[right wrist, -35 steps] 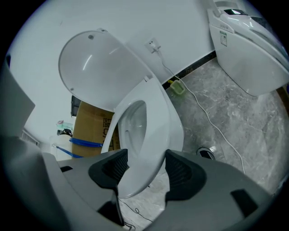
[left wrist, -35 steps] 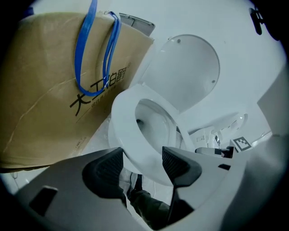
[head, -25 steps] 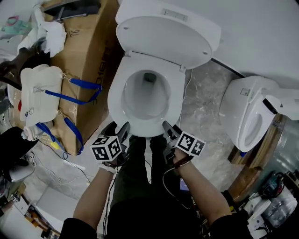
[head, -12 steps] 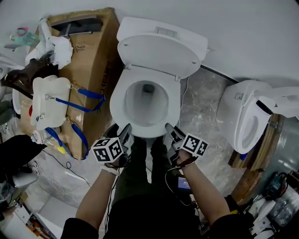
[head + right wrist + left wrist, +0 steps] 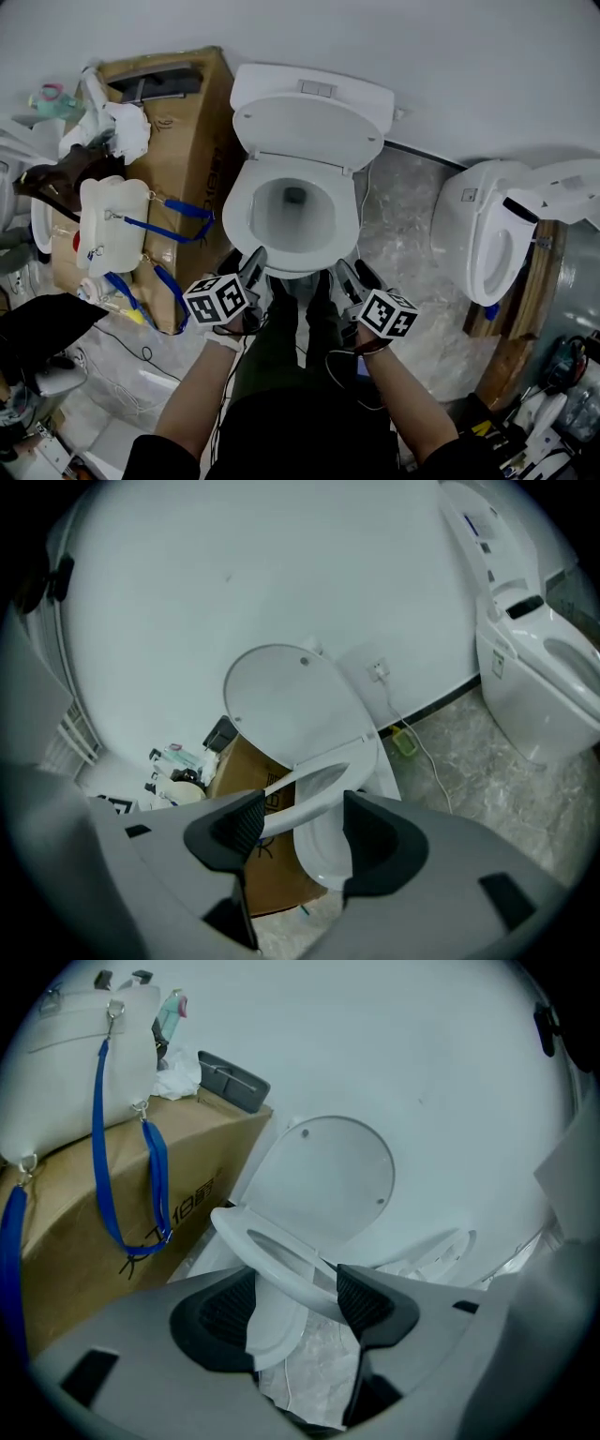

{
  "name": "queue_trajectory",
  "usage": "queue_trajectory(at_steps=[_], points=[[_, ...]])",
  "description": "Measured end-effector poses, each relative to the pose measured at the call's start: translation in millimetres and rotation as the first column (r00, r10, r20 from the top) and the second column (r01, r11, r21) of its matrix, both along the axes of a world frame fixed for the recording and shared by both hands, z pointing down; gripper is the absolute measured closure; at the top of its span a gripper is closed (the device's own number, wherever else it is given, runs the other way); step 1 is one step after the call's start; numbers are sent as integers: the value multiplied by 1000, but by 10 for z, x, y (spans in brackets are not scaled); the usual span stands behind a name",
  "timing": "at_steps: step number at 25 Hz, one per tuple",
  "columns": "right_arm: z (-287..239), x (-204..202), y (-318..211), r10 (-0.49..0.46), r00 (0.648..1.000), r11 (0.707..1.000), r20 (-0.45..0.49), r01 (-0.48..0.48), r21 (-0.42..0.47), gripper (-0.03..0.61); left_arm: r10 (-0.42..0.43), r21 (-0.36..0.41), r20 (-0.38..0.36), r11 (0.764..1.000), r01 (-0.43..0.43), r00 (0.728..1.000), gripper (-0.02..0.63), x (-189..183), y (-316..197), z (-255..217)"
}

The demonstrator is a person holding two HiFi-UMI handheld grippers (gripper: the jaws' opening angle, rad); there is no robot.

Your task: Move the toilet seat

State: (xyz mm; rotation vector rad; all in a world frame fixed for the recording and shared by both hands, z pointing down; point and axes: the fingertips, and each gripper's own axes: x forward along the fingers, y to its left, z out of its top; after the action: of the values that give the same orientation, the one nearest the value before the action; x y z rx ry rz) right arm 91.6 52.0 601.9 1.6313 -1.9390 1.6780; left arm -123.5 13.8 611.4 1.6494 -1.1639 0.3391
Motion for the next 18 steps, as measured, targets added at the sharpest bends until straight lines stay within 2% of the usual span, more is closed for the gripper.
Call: queue_trajectory(at_steps=[6, 11, 13, 18], points=[[-394, -272, -128, -95, 980, 989, -177, 113, 99, 302, -11, 34, -60, 999, 13, 998, 350, 35, -235, -262], [-621, -584, -315, -169, 955, 963, -245, 214, 167, 302, 28, 75, -120, 997, -19, 992, 341, 103, -464, -505], [-652, -650, -394, -171, 948, 959, -269, 222, 174, 302, 50, 82, -137, 996, -39, 989, 337, 115, -515, -562], [-676, -584, -593, -102, 945, 969, -310, 165, 182, 302, 81, 104, -172, 993, -63, 982, 336, 141, -632, -641]])
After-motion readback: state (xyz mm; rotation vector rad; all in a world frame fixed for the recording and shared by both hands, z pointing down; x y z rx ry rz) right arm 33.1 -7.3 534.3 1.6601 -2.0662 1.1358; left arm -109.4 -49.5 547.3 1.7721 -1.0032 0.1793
